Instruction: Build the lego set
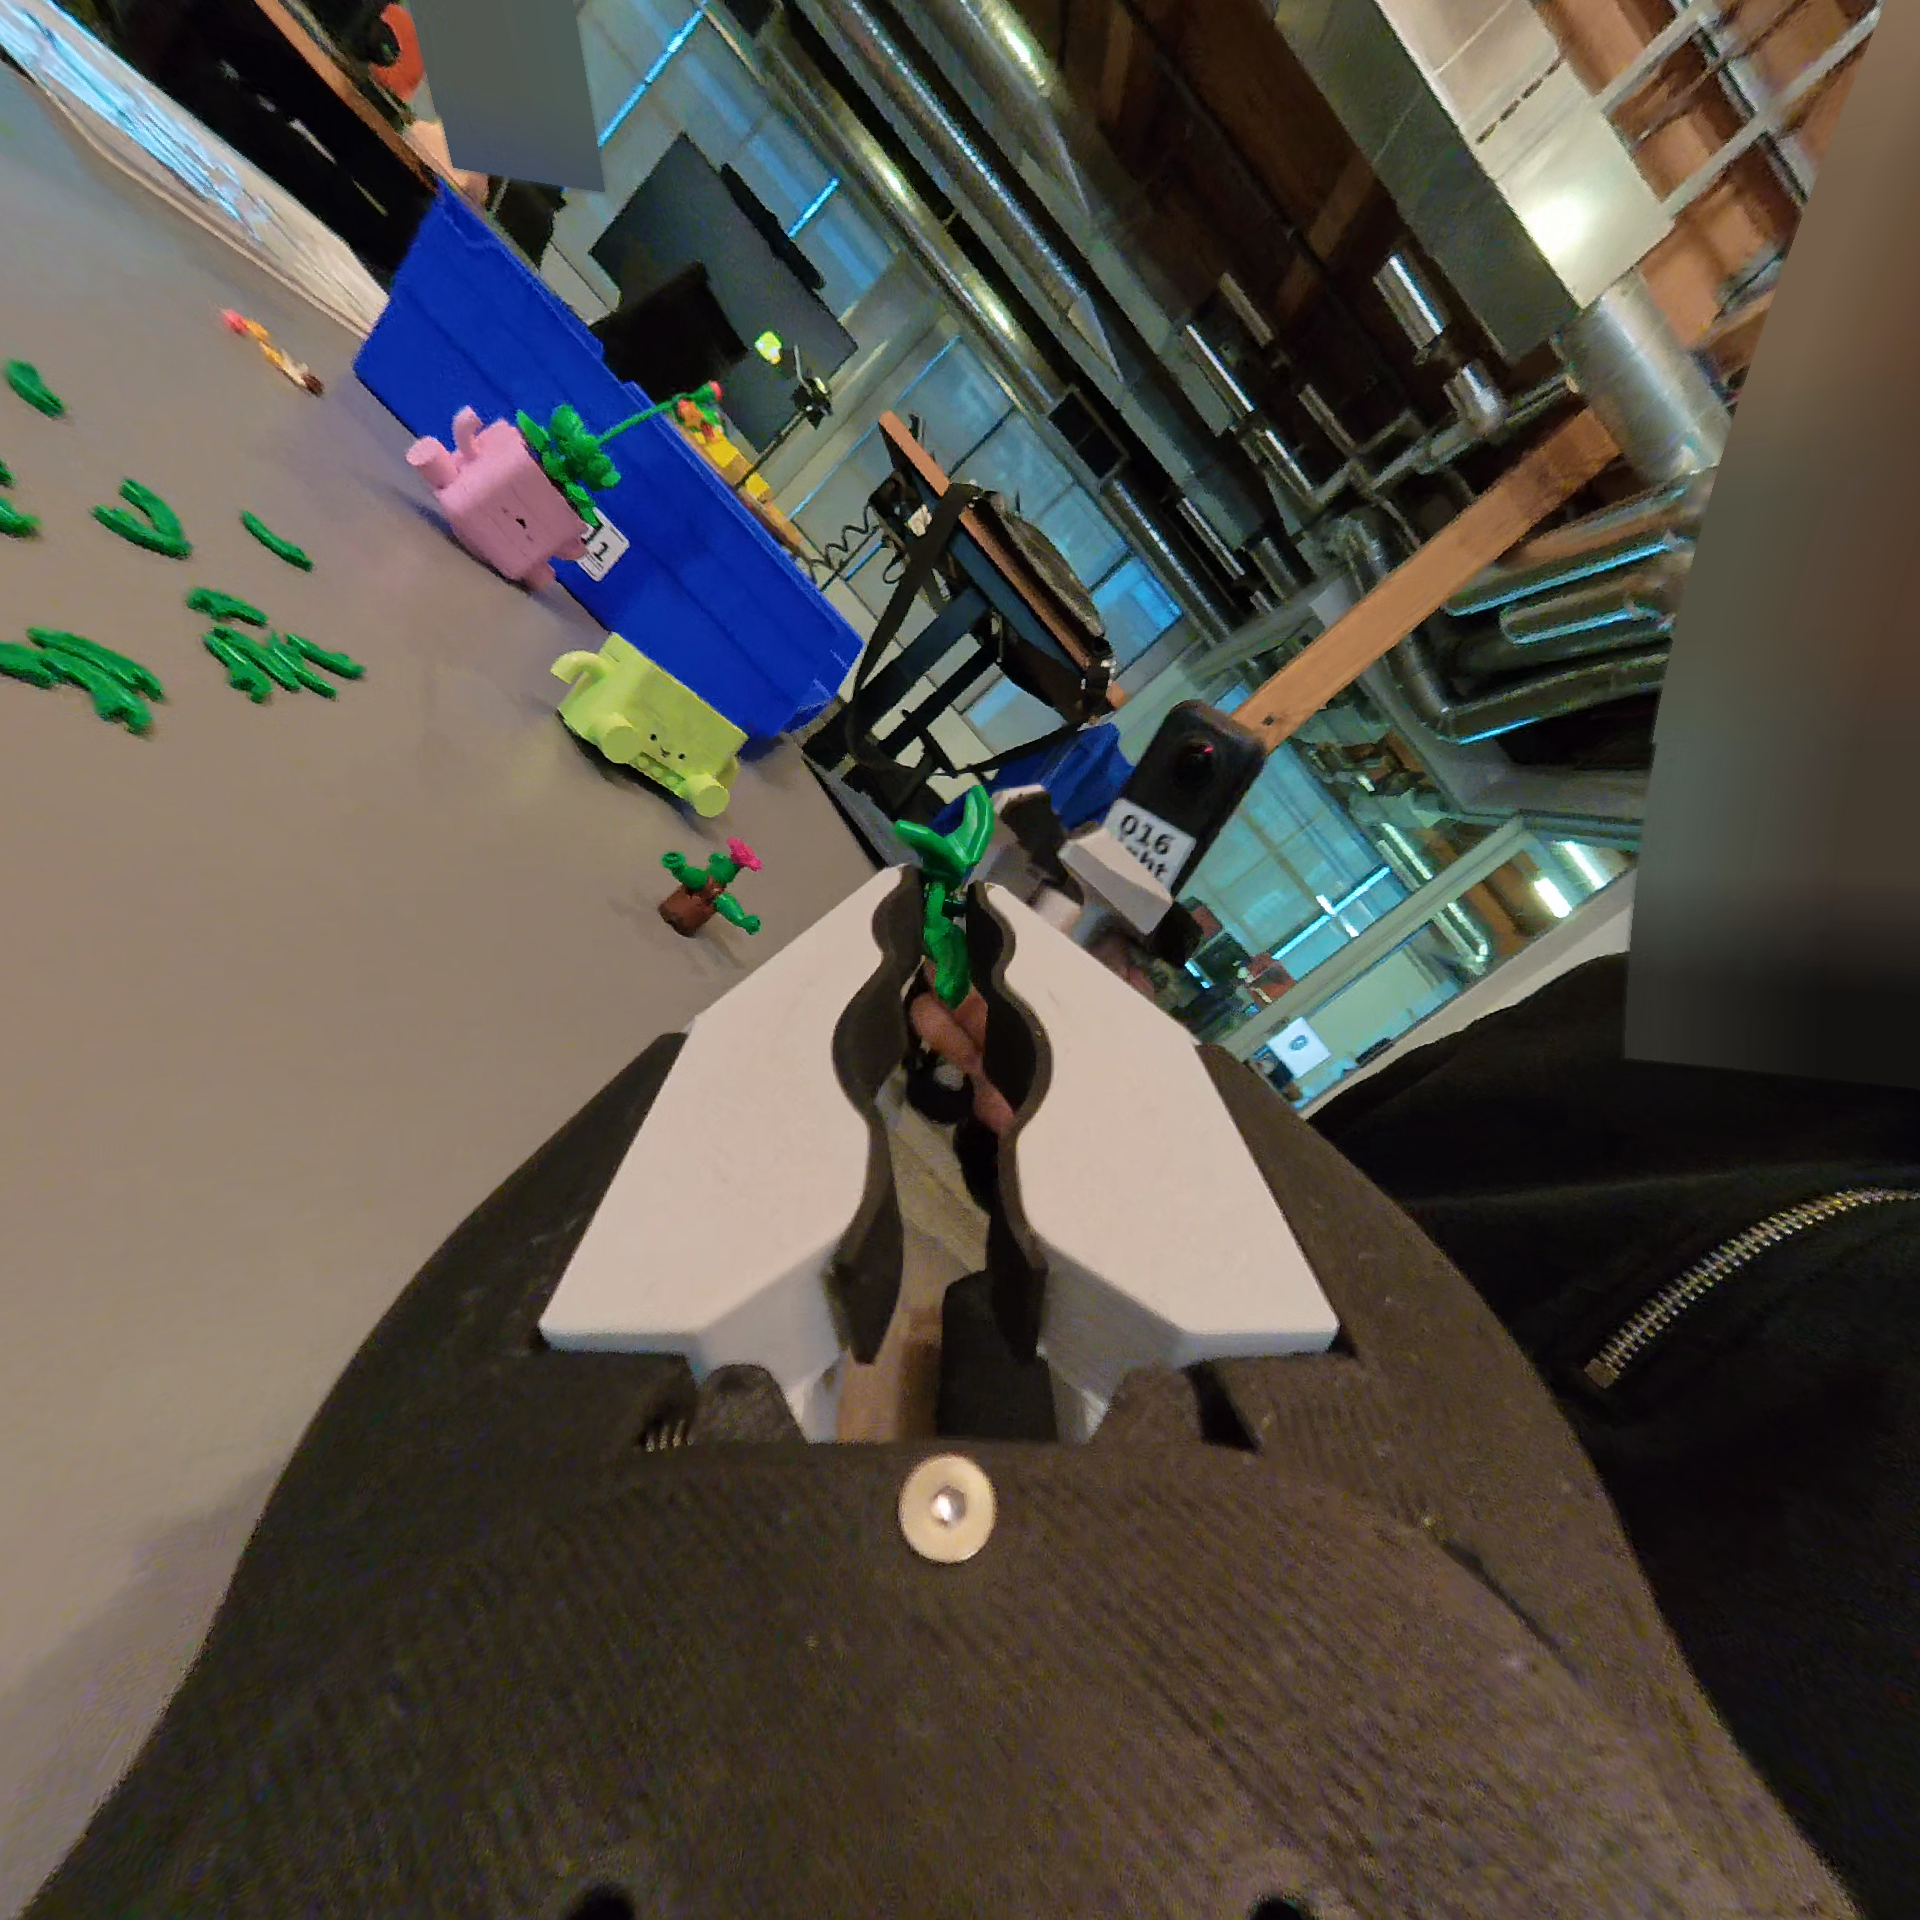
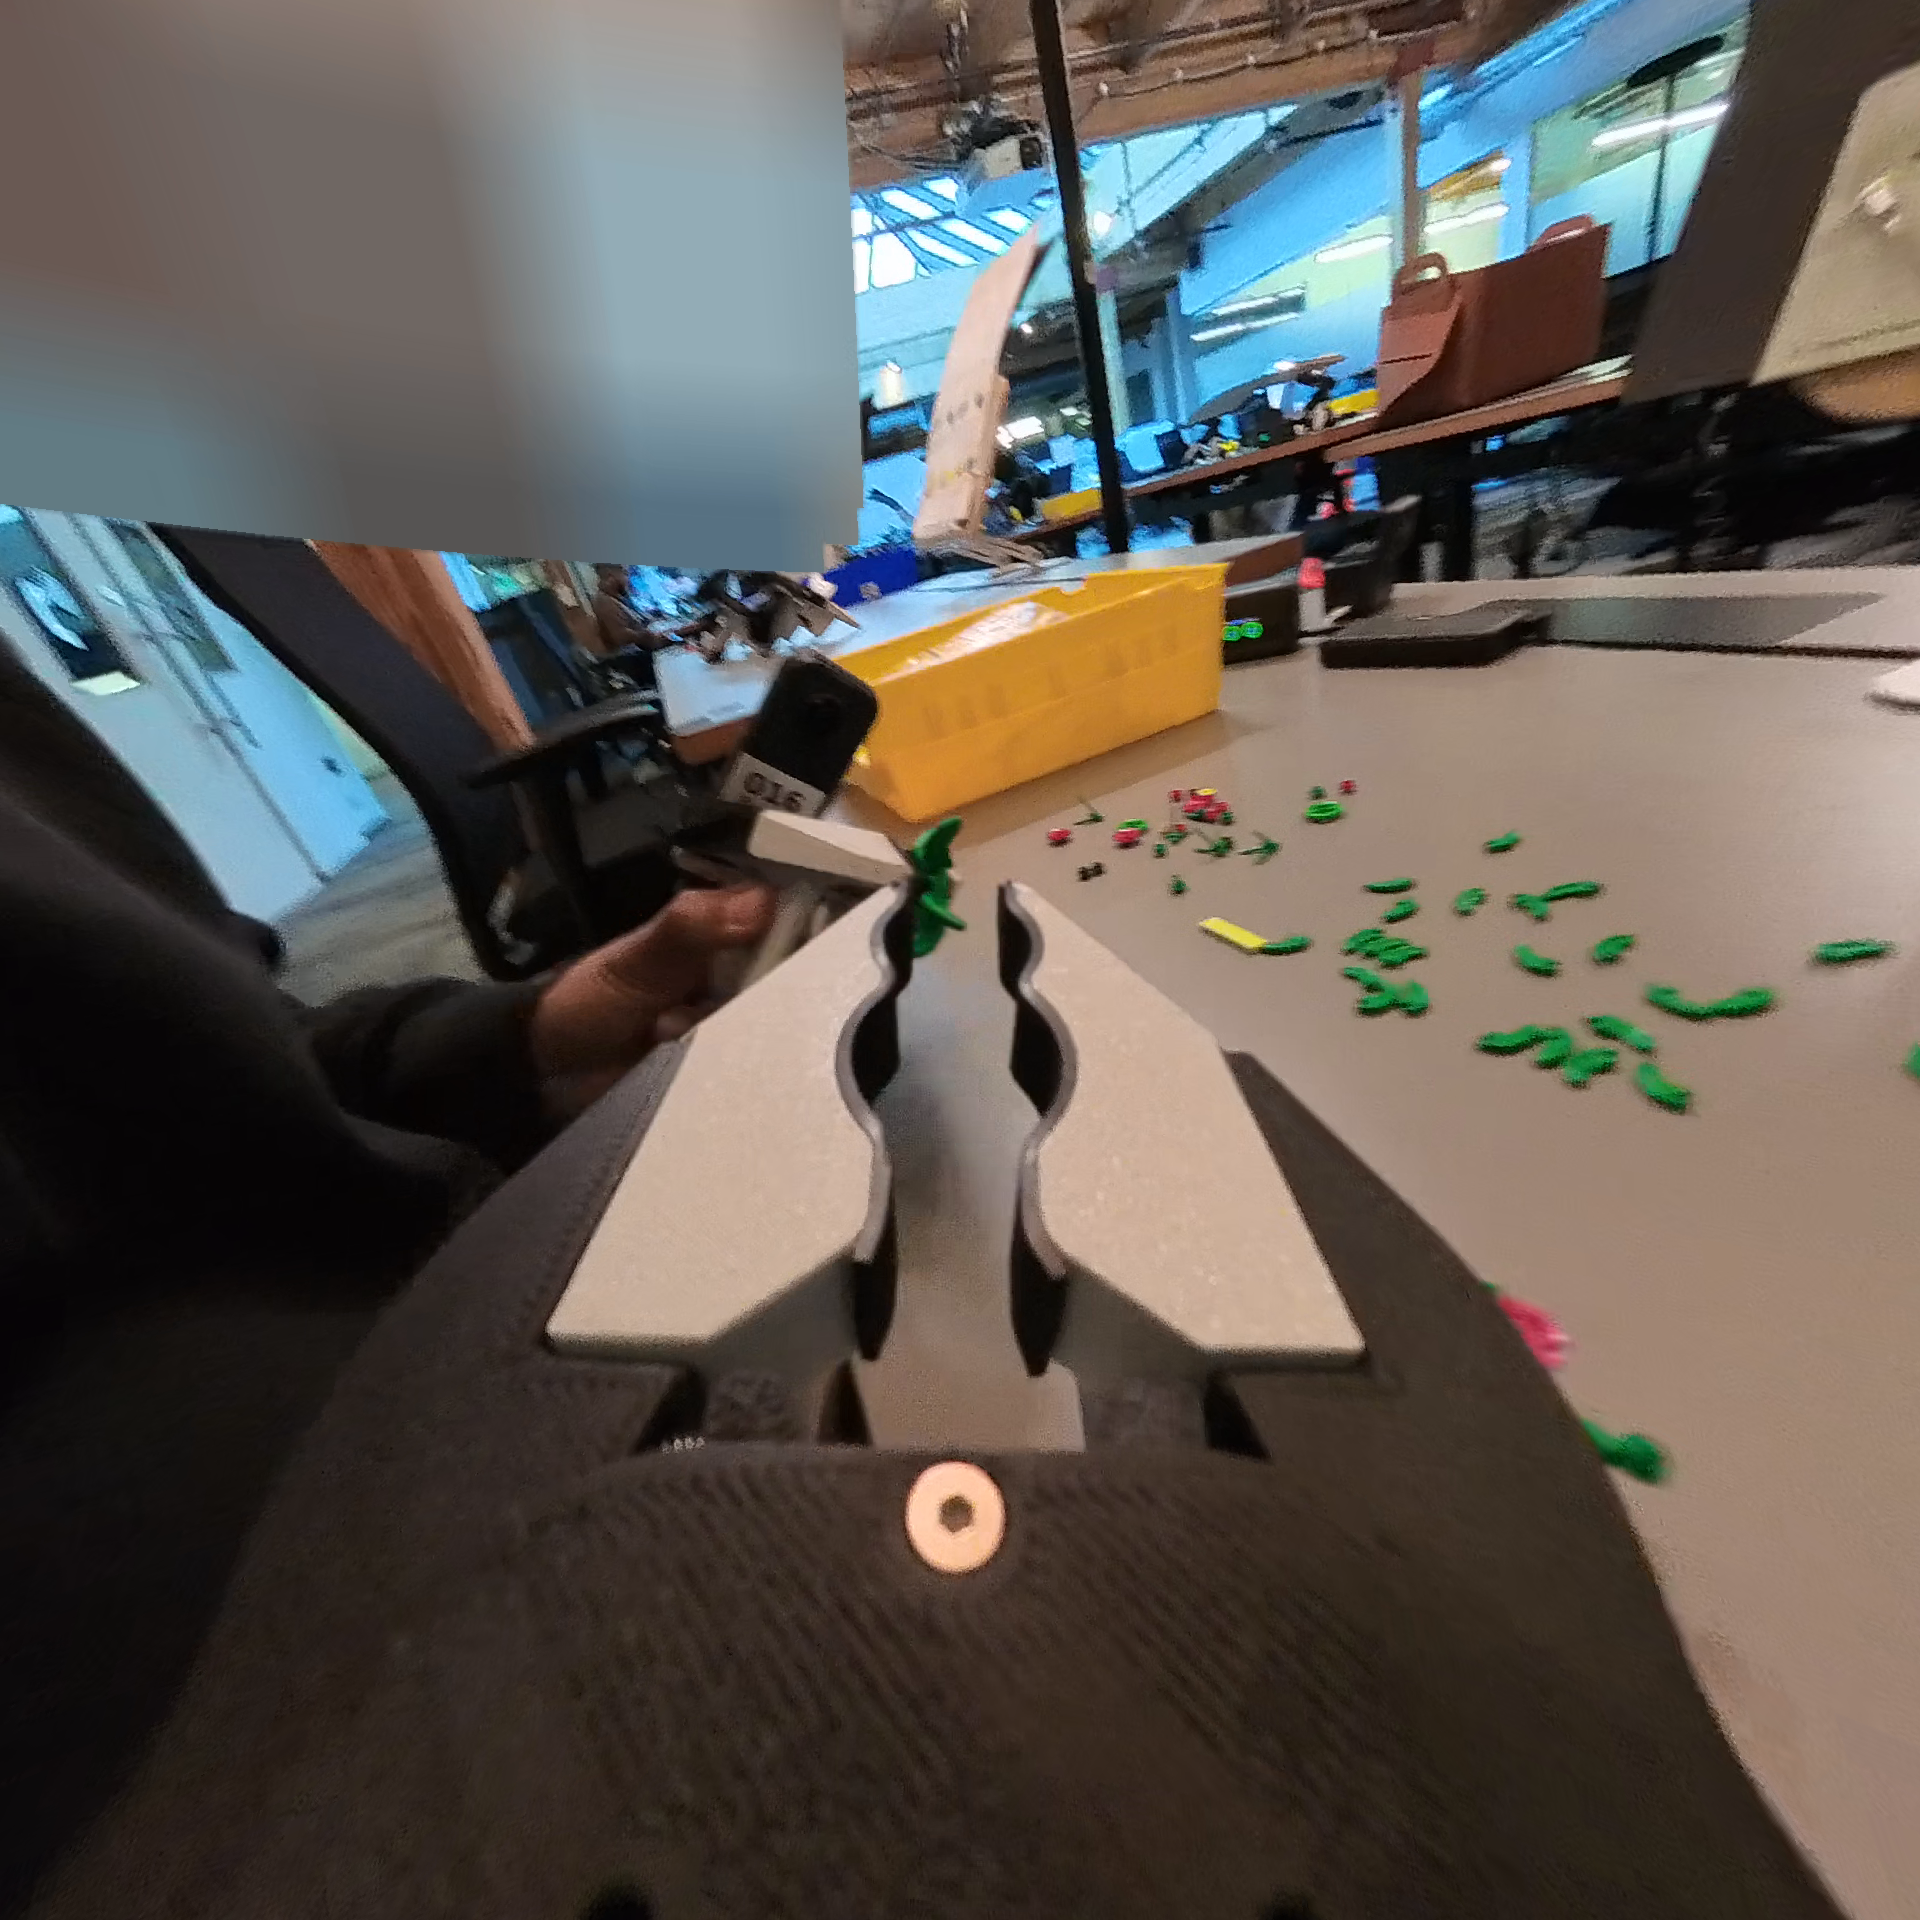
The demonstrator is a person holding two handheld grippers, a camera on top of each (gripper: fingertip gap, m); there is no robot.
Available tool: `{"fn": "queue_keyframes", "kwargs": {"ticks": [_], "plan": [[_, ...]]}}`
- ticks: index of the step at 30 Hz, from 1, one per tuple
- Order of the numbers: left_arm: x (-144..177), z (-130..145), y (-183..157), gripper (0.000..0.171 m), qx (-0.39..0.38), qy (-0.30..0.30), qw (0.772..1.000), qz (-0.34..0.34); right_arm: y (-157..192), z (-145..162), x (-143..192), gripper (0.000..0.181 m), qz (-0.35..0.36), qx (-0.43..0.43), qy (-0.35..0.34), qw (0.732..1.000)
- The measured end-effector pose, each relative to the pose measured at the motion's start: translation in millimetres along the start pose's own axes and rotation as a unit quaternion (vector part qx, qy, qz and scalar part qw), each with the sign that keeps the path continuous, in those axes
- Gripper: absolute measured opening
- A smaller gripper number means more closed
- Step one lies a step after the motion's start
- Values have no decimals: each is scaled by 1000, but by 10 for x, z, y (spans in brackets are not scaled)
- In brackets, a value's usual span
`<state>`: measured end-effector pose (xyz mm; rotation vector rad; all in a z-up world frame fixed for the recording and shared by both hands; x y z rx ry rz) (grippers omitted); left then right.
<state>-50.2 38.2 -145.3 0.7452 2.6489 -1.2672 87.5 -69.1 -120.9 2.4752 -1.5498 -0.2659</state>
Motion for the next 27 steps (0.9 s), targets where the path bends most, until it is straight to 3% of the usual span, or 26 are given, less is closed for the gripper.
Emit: {"fn": "queue_keyframes", "kwargs": {"ticks": [3,7,11,16,19,27], "plan": [[15,-40,-37,6,-16,15,1000,-4,-123,-125,-5,13,53,67,35,996],[16,-60,-73,7,-43,26,999,-21,-487,-225,-131,16,124,141,141,972],[42,-75,-79,6,-62,22,997,-38,-796,-188,-376,17,65,124,239,961],[83,-85,-31,6,-64,24,996,-55,-1175,-48,-657,26,90,153,375,910],[130,-88,21,6,-56,19,996,-61,-1264,19,-824,39,75,115,407,903],[227,-131,116,5,-34,1,997,-72,-1551,183,-922,29,123,151,491,849]]}}
Point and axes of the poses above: each gripper's, where its closed fingertips meet, x back along the fingers, z out of its underside, y = z × x across the jaws, the point moved 7 cm from there along x, back along the fingers, and after that the axes turned 9 degrees about z, right-handed, at the moved point
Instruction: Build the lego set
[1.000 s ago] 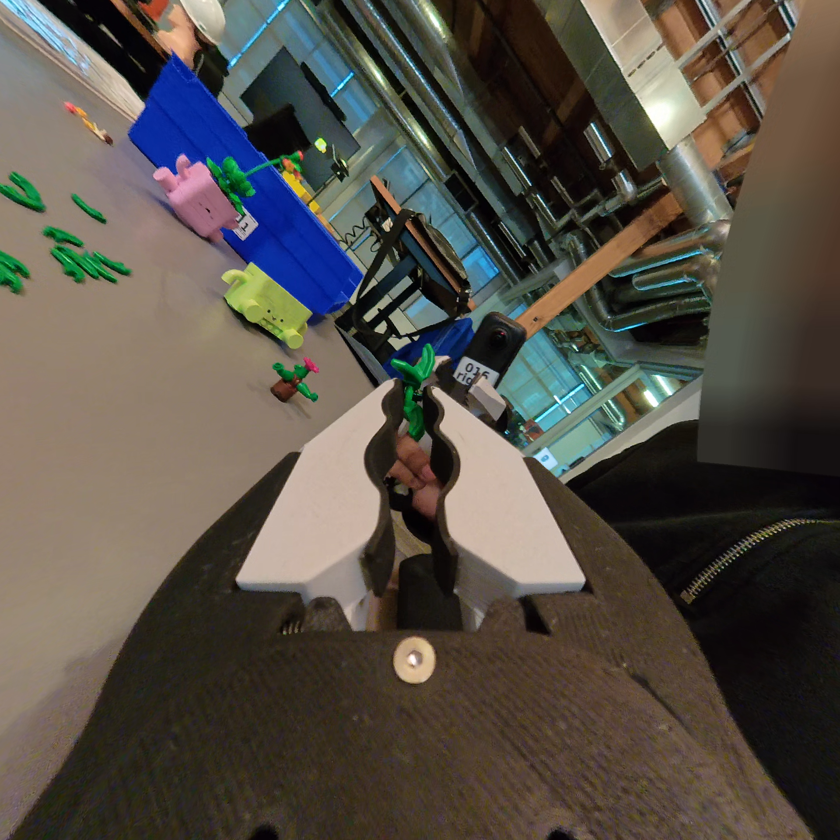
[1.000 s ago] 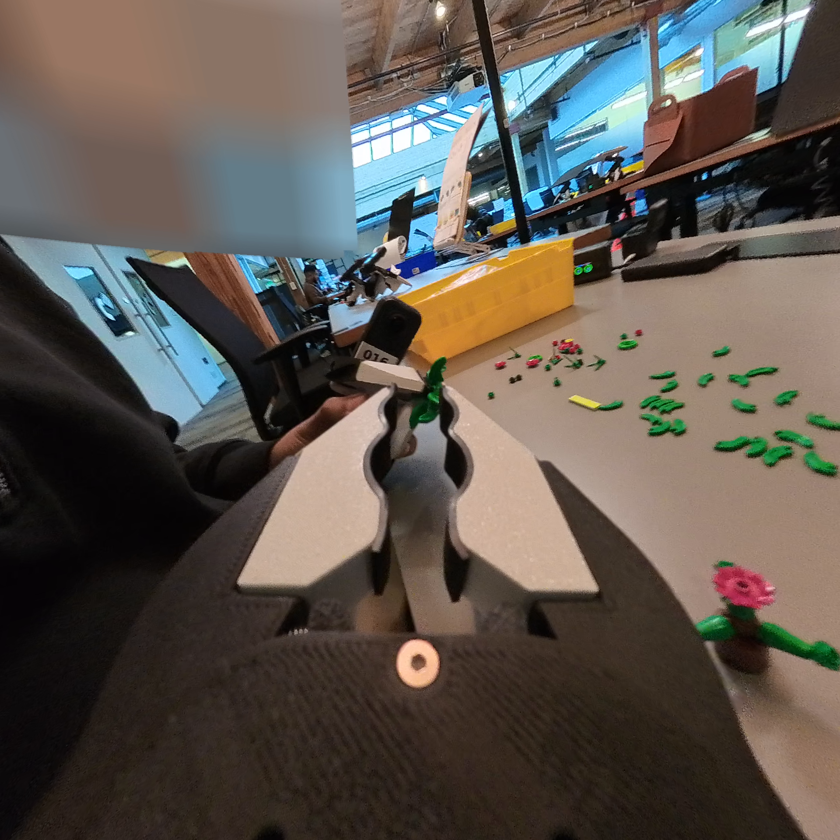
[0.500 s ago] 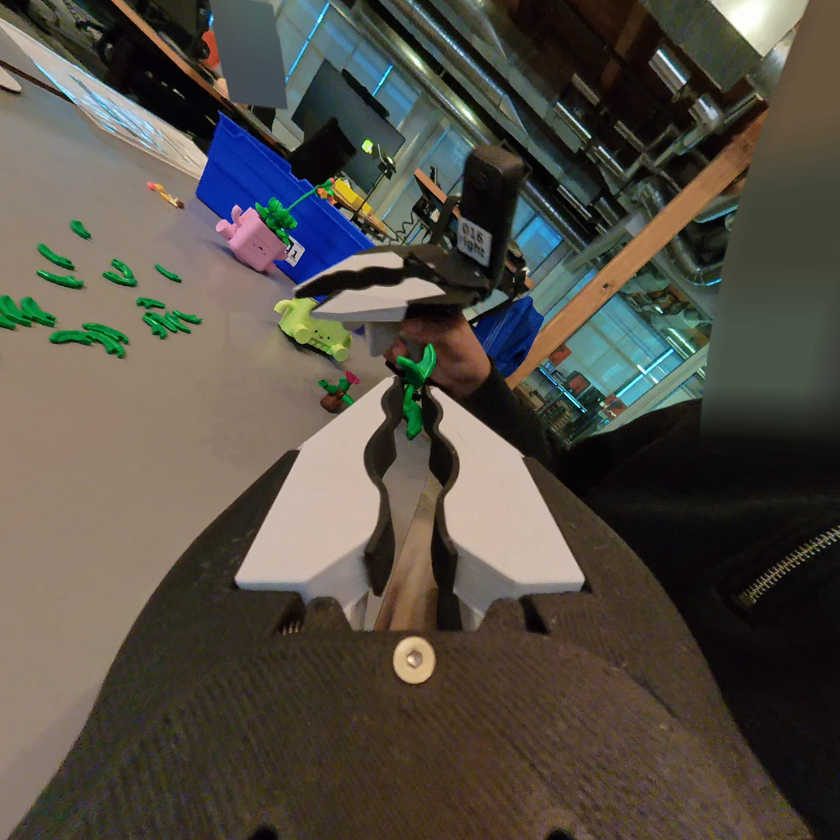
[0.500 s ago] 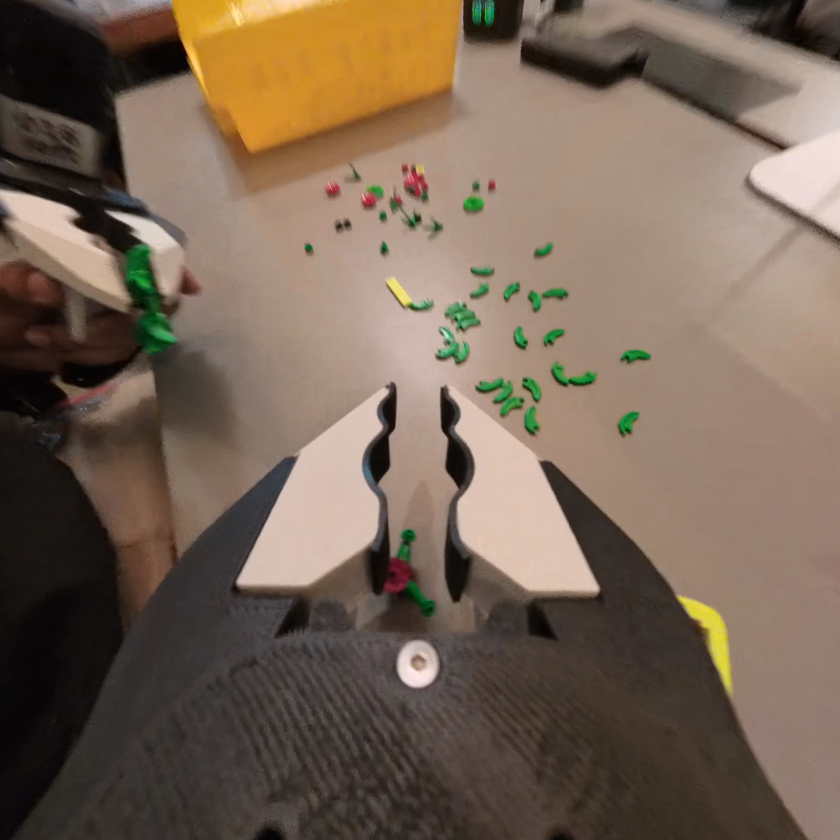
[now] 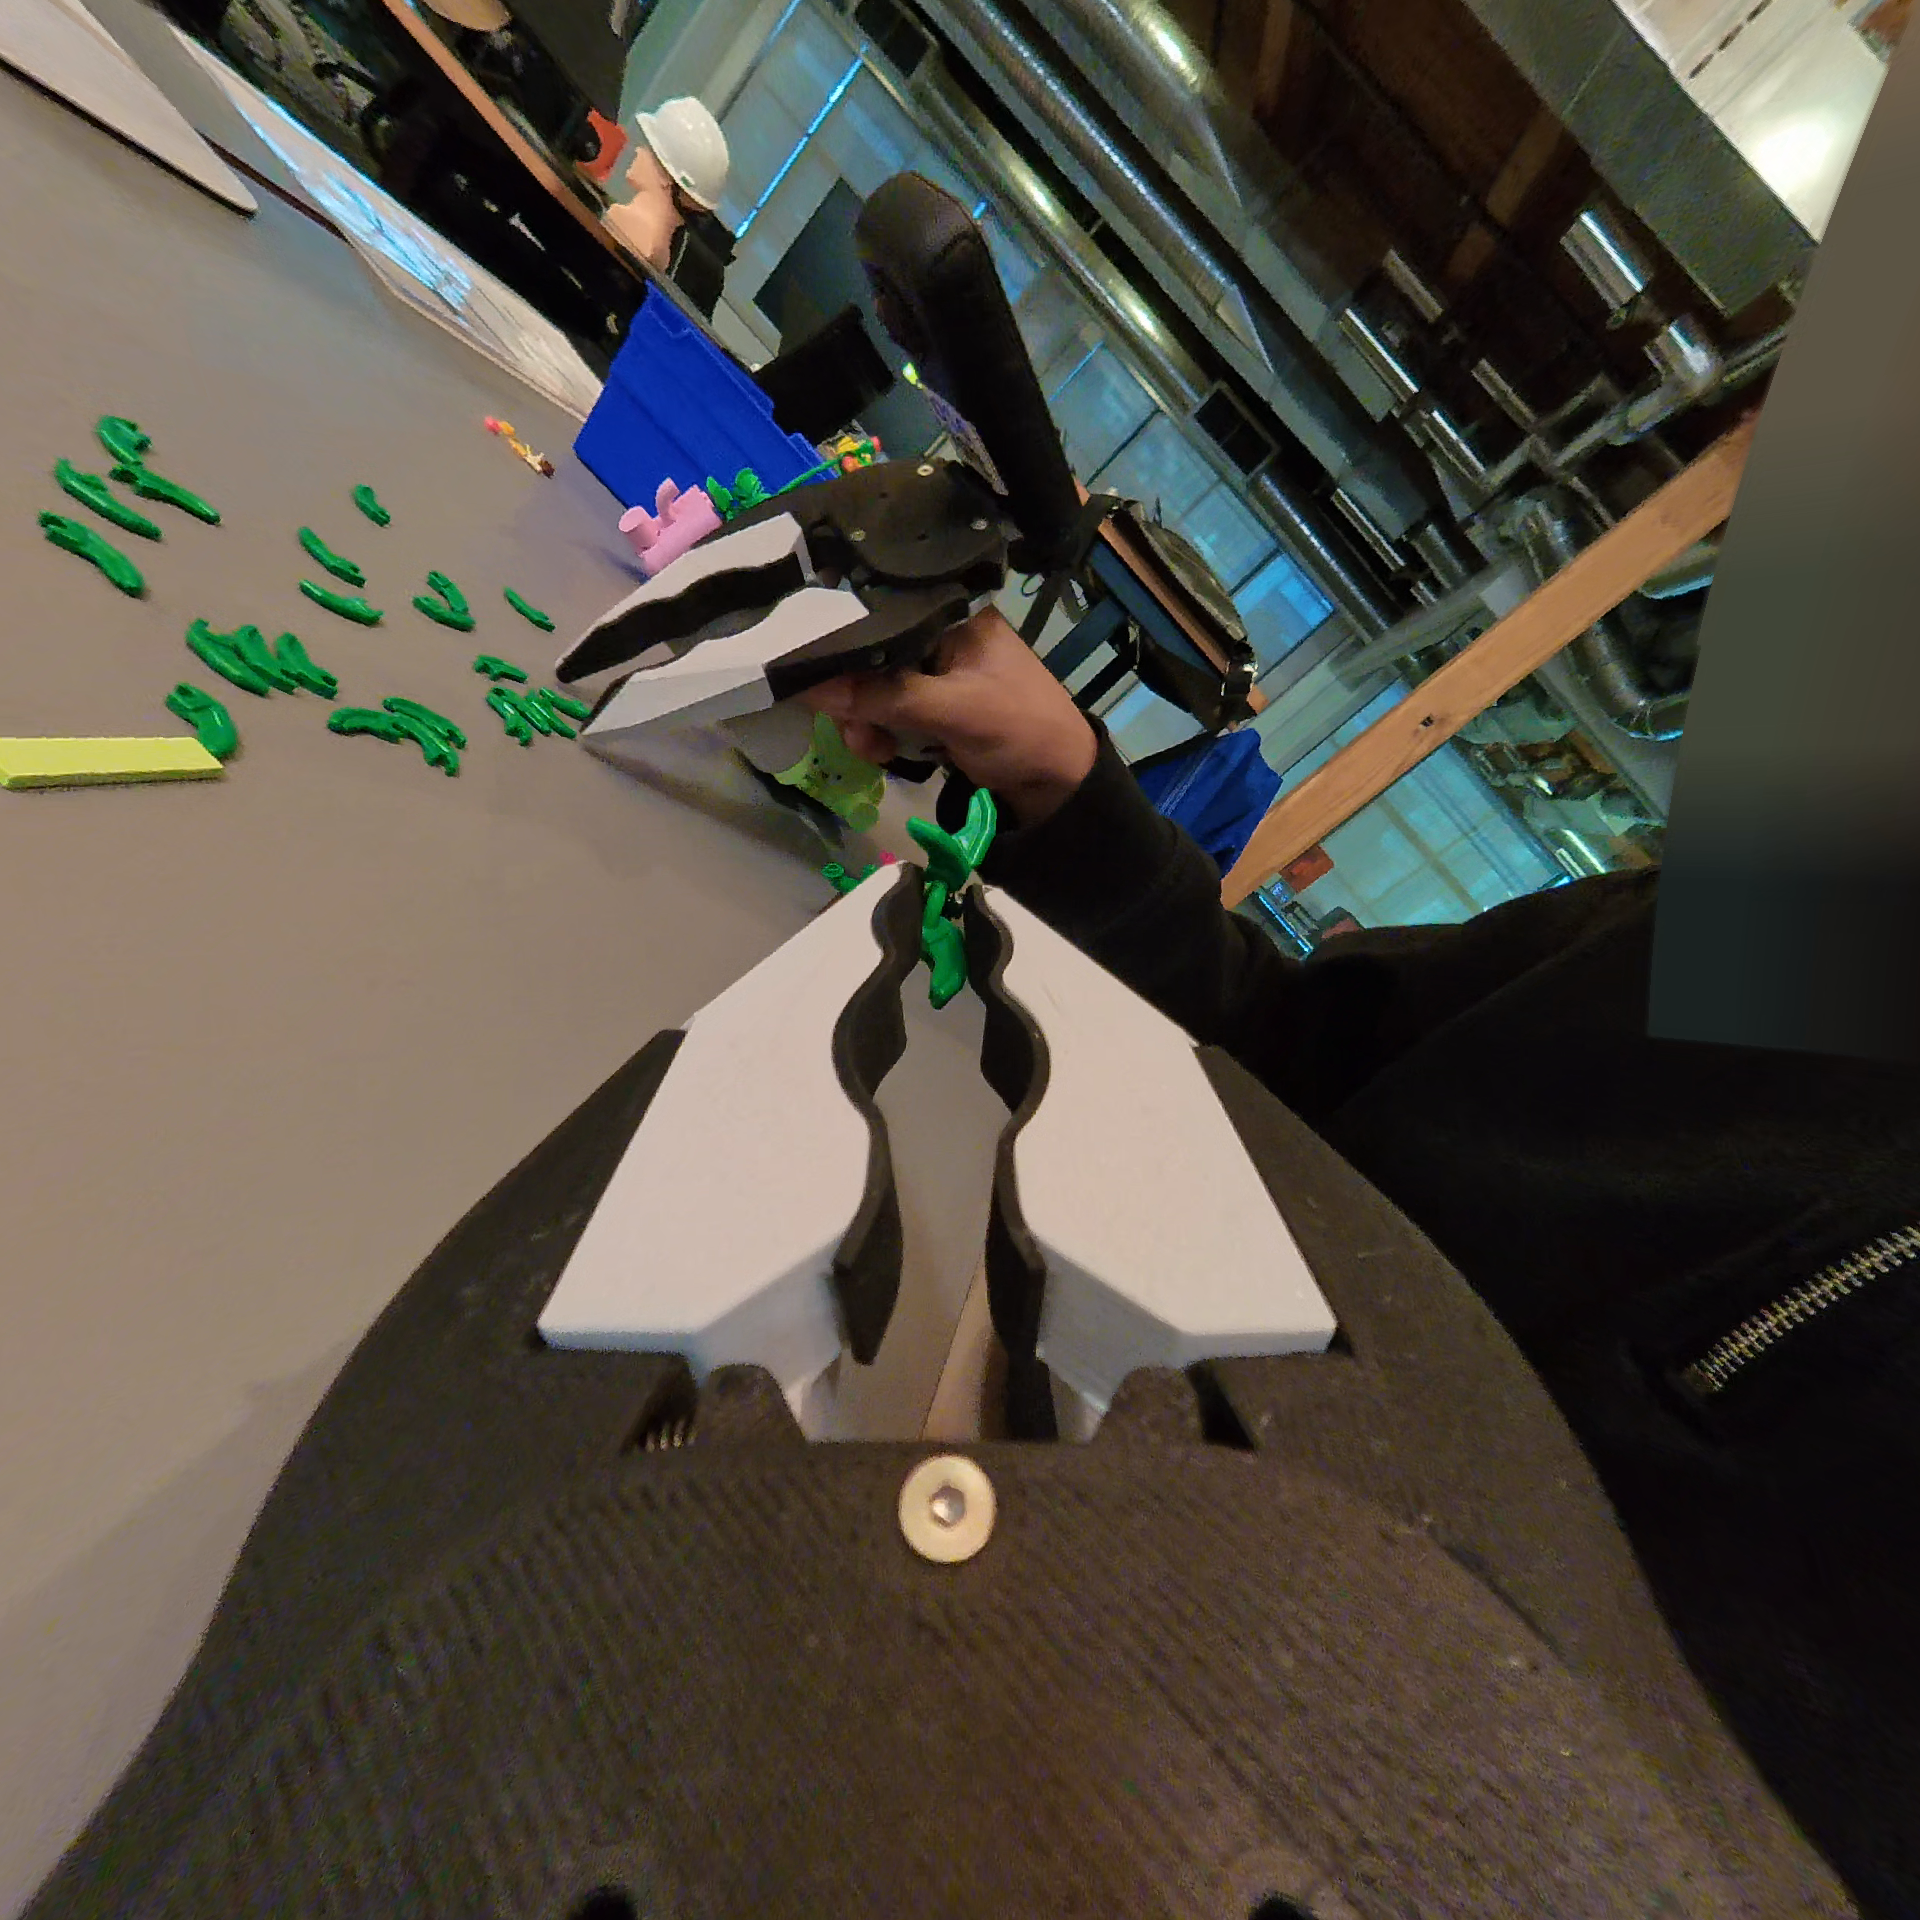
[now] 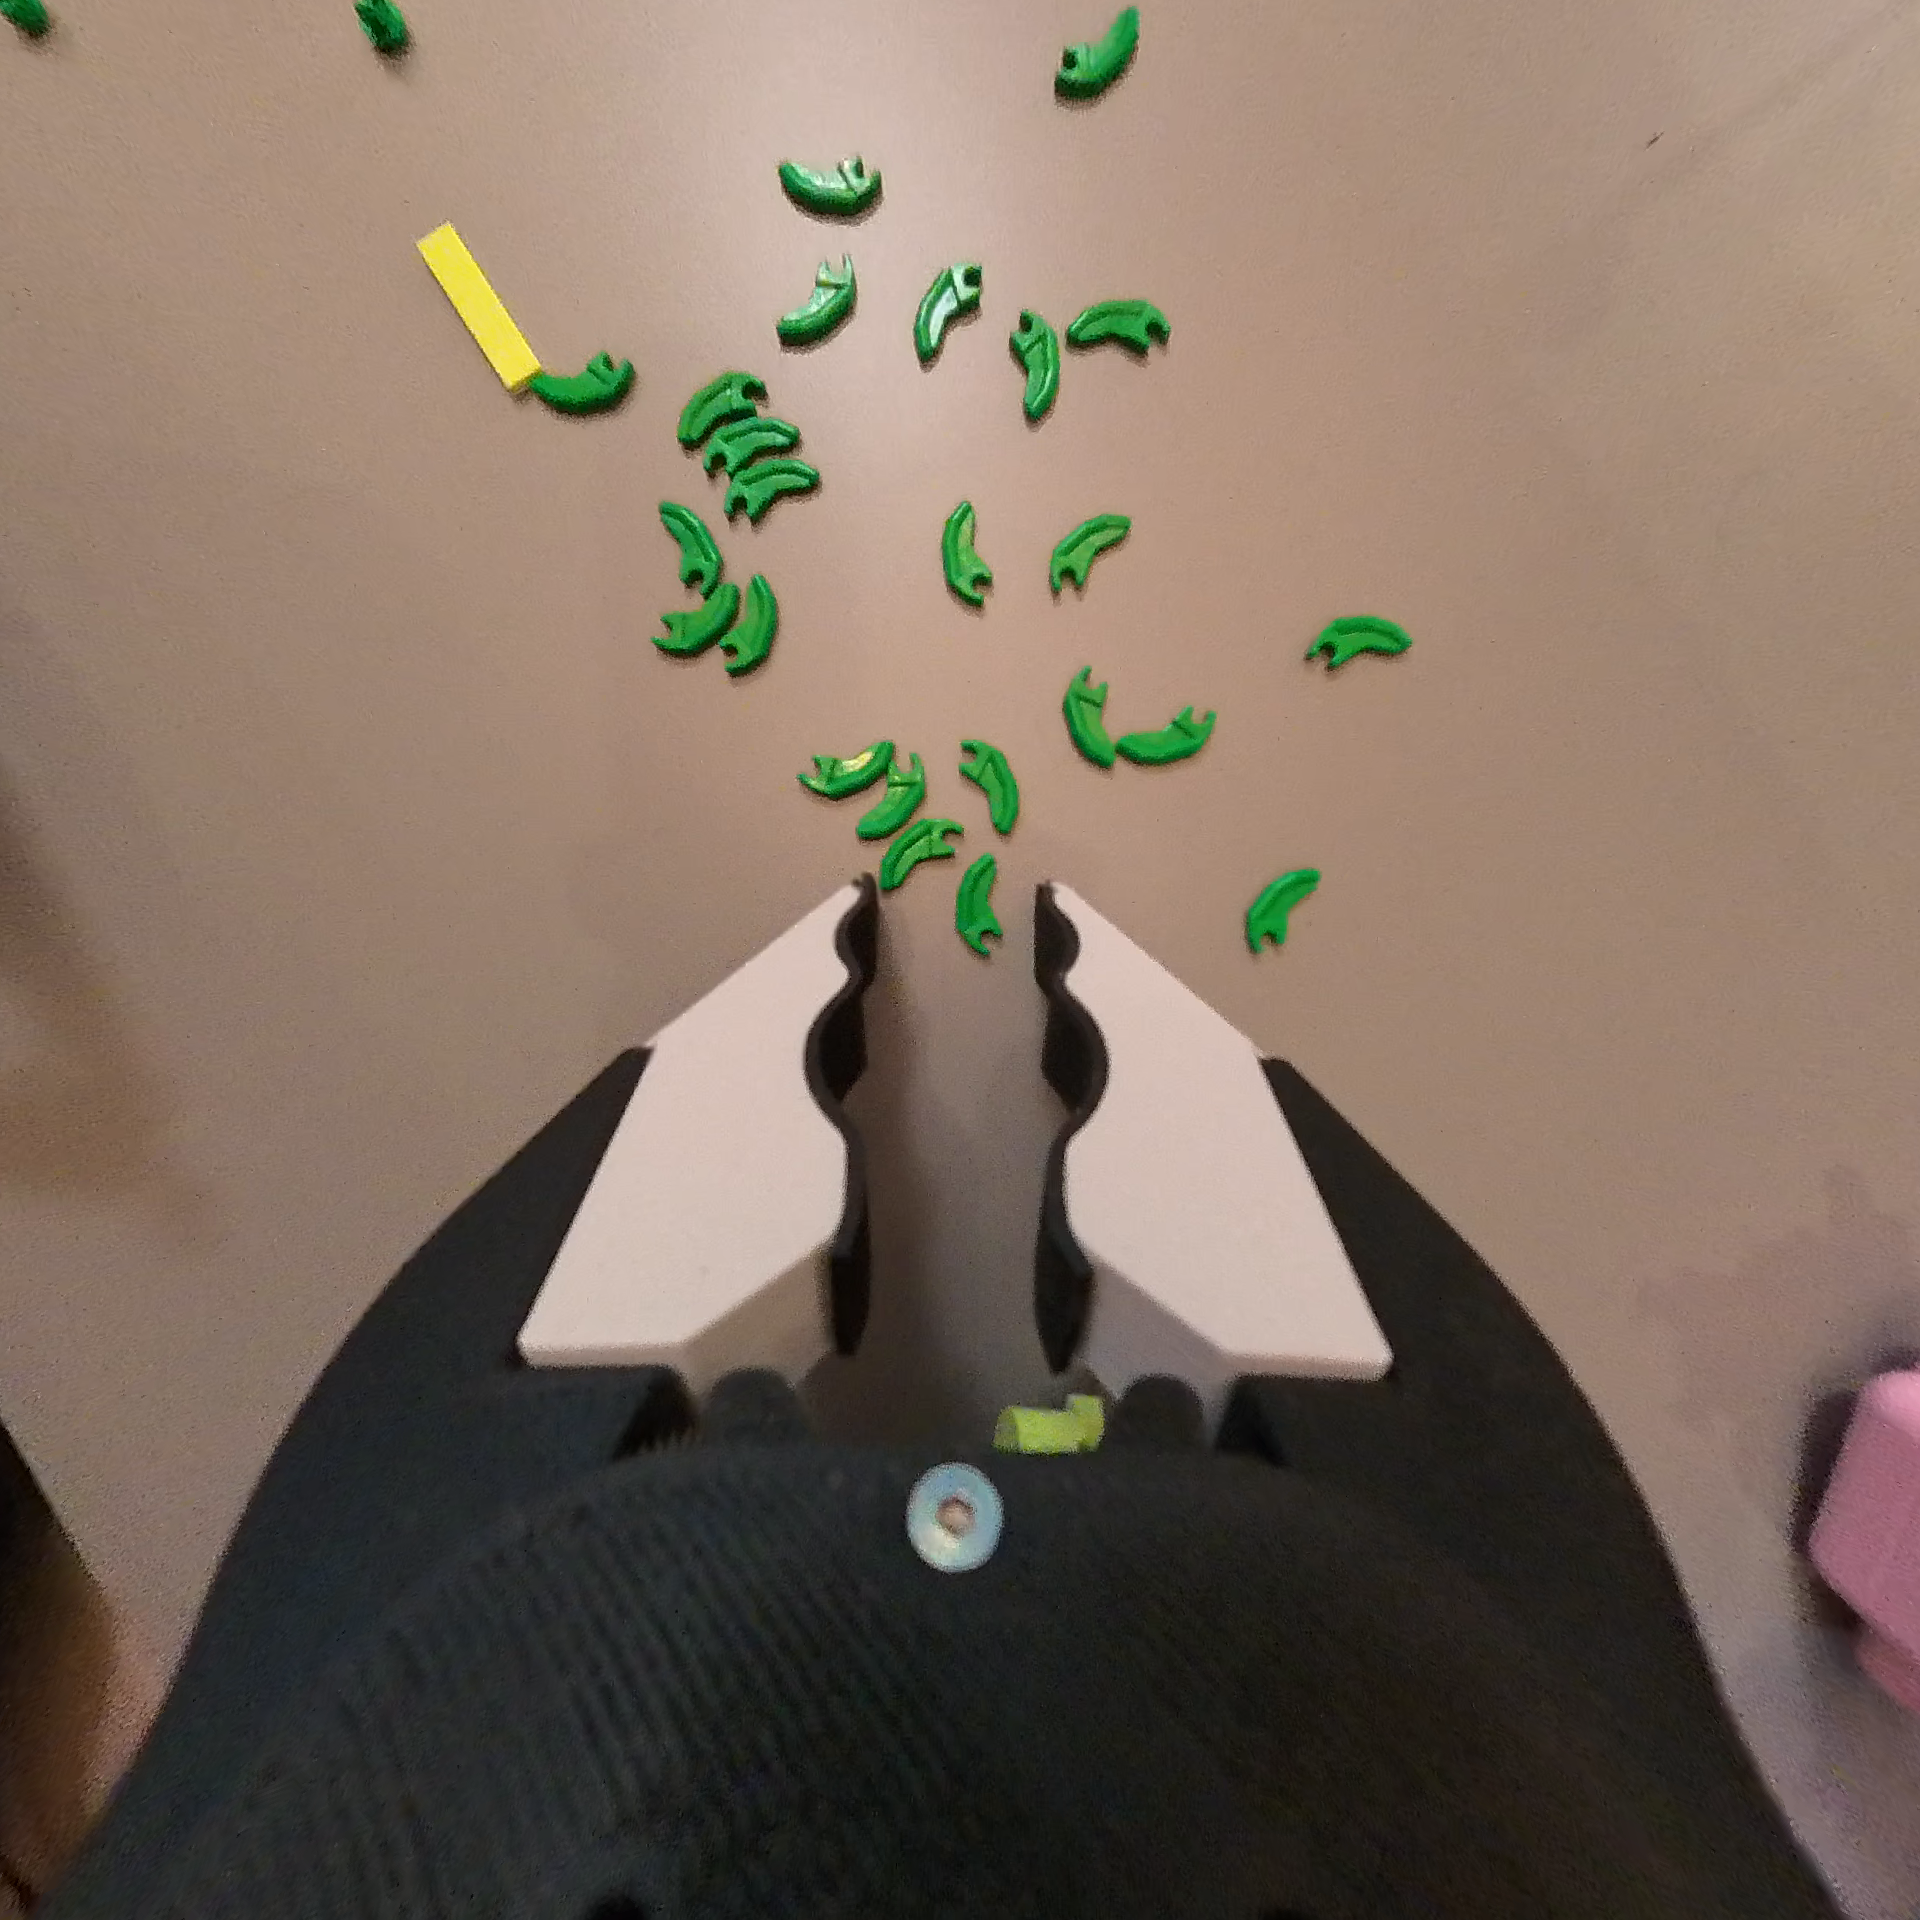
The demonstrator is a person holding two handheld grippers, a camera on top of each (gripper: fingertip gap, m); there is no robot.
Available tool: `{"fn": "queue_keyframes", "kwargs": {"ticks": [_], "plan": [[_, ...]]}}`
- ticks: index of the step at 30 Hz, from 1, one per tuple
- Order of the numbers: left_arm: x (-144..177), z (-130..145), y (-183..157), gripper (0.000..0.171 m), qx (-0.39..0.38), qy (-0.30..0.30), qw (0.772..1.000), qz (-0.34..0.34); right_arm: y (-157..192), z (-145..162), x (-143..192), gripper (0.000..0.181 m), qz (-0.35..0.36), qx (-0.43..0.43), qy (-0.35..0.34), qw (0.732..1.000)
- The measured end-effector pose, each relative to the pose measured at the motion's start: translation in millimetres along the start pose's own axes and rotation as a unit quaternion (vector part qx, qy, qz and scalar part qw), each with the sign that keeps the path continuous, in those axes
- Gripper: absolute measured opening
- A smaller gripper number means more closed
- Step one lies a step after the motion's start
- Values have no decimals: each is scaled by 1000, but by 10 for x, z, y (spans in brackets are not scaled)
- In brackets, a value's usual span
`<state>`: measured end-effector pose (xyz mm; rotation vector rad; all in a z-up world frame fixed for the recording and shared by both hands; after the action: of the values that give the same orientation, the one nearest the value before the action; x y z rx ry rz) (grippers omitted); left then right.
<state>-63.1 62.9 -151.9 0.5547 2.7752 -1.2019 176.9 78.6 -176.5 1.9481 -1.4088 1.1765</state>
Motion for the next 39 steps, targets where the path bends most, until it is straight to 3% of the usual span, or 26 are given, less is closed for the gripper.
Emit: {"fn": "queue_keyframes", "kwargs": {"ticks": [3,5,10,17,22,28,34,39], "plan": [[-3,8,-6,5,-2,3,1000,2,-3,-10,-35,24,-11,8,-1,1000],[6,5,-6,5,-1,-1,1000,3,22,-18,-45,4,-9,18,-3,1000],[33,-15,2,5,9,-13,1000,11,273,17,42,3,-17,52,-5,999],[17,0,-4,5,5,-7,1000,10,1239,109,572,3,-145,77,-99,981],[-8,23,-10,5,-1,4,1000,7,1726,590,608,3,-134,145,-71,978],[-36,26,2,6,0,11,1000,7,1785,808,675,4,-124,141,-68,980],[-35,25,10,5,2,10,1000,5,1790,826,736,22,-93,138,-94,981],[-35,26,8,5,3,10,1000,8,1755,906,794,14,-60,133,-96,985]]}}
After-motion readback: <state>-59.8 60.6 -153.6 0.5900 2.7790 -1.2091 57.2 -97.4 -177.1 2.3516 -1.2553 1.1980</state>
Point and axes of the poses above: each gripper's, where its closed fingertips meet, x back along the fingers, z out of its underside, y = z × x across the jaws, the point moved 7 cm from there along x, back along the fingers, and after that the axes turned 9 degrees about z, right-handed, at the moved point
